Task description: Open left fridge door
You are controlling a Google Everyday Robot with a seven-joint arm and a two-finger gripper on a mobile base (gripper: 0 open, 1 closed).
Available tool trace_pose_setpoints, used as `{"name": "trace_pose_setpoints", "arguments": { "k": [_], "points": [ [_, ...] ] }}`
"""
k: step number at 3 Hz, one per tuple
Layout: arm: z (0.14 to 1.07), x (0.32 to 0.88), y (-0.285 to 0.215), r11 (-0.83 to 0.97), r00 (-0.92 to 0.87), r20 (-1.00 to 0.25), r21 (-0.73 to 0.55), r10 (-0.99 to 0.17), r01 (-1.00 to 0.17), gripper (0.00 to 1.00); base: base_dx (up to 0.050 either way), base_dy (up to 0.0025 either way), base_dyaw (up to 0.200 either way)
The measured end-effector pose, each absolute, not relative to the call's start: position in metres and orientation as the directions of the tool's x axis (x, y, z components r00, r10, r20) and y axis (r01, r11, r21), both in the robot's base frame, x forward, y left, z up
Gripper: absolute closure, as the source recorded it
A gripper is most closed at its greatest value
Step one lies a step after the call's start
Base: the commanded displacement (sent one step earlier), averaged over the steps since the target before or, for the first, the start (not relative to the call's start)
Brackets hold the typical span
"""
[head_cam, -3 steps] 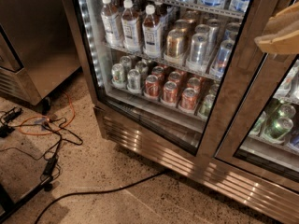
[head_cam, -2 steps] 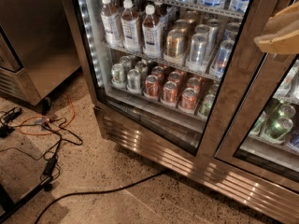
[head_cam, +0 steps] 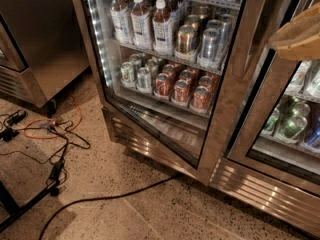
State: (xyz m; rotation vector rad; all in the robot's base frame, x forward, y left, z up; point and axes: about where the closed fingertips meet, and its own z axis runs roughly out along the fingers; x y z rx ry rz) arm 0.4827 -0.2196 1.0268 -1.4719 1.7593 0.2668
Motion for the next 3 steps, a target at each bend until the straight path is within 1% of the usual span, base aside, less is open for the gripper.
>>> {"name": "trace_pose_setpoints", "arguments": {
  "k": [1,2,3],
  "points": [
    [1.0268,0.4827,-0.2195,0.298,0.007,-0.687,-0.324,-0.727,-0.898,1.0,0.0,0.0,0.0],
    [1.0268,0.4827,-0.2195,0.298,0.007,-0.687,-0.324,-0.727,-0.898,0.81,0.0,0.0,0.0],
    [1.0268,0.4827,-0.2195,0.298,0.007,-0.687,-0.324,-0.727,-0.898,0.58,0.0,0.0,0.0]
  ]
}}
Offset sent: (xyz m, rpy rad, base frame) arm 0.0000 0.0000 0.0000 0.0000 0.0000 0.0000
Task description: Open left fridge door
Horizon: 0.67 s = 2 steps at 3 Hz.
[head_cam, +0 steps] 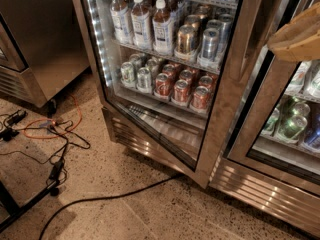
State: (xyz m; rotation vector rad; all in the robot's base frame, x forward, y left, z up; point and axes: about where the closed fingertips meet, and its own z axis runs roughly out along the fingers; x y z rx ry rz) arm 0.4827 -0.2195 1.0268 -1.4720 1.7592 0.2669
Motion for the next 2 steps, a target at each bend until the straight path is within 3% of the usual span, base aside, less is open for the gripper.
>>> {"name": "trace_pose_setpoints", "arguments": {
  "k": [2],
  "points": [
    [1.0269,0.4827,-0.2194,0.298,0.007,-0.687,-0.324,-0.727,-0.898,0.11,0.0,0.0,0.0]
  ]
}}
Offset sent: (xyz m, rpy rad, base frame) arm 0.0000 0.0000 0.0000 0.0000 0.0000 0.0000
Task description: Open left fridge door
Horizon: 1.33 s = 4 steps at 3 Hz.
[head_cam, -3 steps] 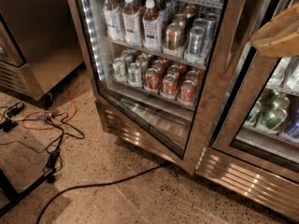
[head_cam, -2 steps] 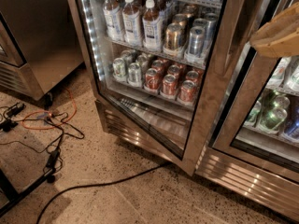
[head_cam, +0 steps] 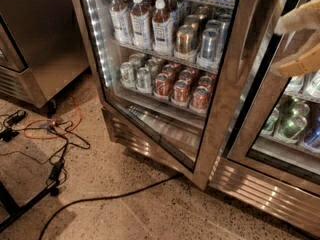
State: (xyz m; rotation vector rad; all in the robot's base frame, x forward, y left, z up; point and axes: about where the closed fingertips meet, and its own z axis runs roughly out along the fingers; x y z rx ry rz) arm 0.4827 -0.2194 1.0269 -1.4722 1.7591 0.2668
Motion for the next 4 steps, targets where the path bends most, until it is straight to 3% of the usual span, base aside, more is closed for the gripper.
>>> {"name": "trace_pose_setpoints", "arguments": {
  "k": [1,3,4],
  "points": [
    [1.024,0.483,-0.216,0.295,0.004,-0.684,-0.32,-0.73,-0.9,0.0,0.0,0.0,0.0],
    [1.007,0.479,-0.22,0.315,-0.008,-0.686,-0.323,-0.727,-0.892,0.0,0.0,0.0,0.0],
    [0.972,0.451,-0.22,0.33,-0.07,-0.68,-0.261,-0.73,-0.907,0.0,0.0,0.0,0.0]
  ]
}}
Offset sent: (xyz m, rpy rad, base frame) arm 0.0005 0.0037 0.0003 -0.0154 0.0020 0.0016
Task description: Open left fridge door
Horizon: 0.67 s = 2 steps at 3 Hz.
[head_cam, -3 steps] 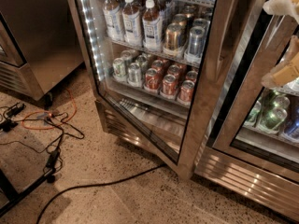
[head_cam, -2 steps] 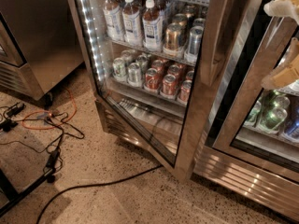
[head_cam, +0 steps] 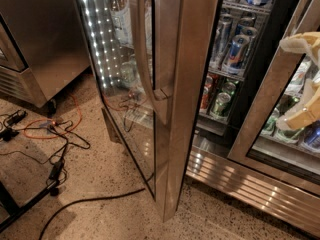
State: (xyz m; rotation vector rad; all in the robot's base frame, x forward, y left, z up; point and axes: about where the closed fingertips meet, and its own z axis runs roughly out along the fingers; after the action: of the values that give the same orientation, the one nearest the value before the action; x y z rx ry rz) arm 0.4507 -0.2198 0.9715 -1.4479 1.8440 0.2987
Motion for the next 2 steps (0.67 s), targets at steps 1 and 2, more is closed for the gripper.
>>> {"name": "trace_pose_setpoints", "arguments": {
  "k": [1,2],
  "points": [
    [0.9715,0.4507,-0.2198,0.33,-0.07,-0.68,-0.261,-0.73,-0.907,0.0,0.0,0.0,0.0],
    [0.9727,0.451,-0.2152,0.328,-0.069,-0.647,-0.29,-0.759,-0.899,0.0,0.0,0.0,0.0]
  ]
}}
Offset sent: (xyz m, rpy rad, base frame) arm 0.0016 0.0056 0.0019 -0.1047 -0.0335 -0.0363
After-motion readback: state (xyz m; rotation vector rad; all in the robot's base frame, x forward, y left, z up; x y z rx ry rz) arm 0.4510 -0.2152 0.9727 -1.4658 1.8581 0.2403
